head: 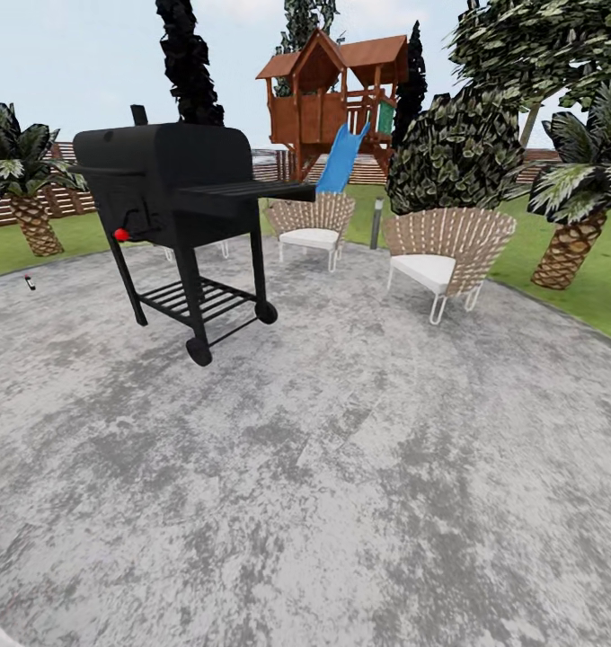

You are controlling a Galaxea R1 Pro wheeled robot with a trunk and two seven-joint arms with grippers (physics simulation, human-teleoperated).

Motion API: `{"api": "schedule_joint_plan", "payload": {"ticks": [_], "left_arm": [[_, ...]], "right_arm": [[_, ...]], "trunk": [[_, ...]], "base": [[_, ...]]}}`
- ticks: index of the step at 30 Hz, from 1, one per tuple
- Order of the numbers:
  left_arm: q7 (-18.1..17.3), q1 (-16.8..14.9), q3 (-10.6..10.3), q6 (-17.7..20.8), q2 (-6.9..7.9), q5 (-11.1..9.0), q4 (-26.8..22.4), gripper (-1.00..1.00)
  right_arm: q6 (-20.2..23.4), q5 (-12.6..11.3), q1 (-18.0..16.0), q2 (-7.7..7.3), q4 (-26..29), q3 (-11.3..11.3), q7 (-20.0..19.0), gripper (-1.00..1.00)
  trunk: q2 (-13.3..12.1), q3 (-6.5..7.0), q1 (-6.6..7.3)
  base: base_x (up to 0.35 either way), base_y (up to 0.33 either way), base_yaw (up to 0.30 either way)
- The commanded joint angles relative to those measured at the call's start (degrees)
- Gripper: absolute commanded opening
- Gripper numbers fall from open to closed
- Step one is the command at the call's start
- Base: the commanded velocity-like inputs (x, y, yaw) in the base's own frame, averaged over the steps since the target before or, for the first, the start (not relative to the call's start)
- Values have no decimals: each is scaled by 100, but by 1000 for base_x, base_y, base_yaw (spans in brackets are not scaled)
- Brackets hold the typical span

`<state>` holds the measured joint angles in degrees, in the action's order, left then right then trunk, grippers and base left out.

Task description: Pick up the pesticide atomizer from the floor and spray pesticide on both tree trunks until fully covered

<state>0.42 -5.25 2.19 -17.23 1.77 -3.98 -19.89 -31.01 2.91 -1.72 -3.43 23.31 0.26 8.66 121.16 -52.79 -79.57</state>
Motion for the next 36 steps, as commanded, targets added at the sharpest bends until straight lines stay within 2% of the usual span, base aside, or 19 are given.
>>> {"api": "schedule_joint_plan", "payload": {"ticks": [1, 13, 36], "left_arm": [[2, -2, -8, -17, 2, -41, 3, 100], [10, -2, -8, -17, 30, -45, 3, 100], [10, -2, -8, -17, 43, -50, 3, 100]], "right_arm": [[-11, 32, -3, -4, -4, 3, 31, 100], [-11, 26, -3, -18, -3, 0, 31, 100], [-11, 26, -3, -18, -10, 4, 31, 100]], "trunk": [[2, -5, -2], [2, -5, -2], [2, -5, -2]], "base": [[303, -140, 0], [330, -32, 13], [337, 0, 239]]}}
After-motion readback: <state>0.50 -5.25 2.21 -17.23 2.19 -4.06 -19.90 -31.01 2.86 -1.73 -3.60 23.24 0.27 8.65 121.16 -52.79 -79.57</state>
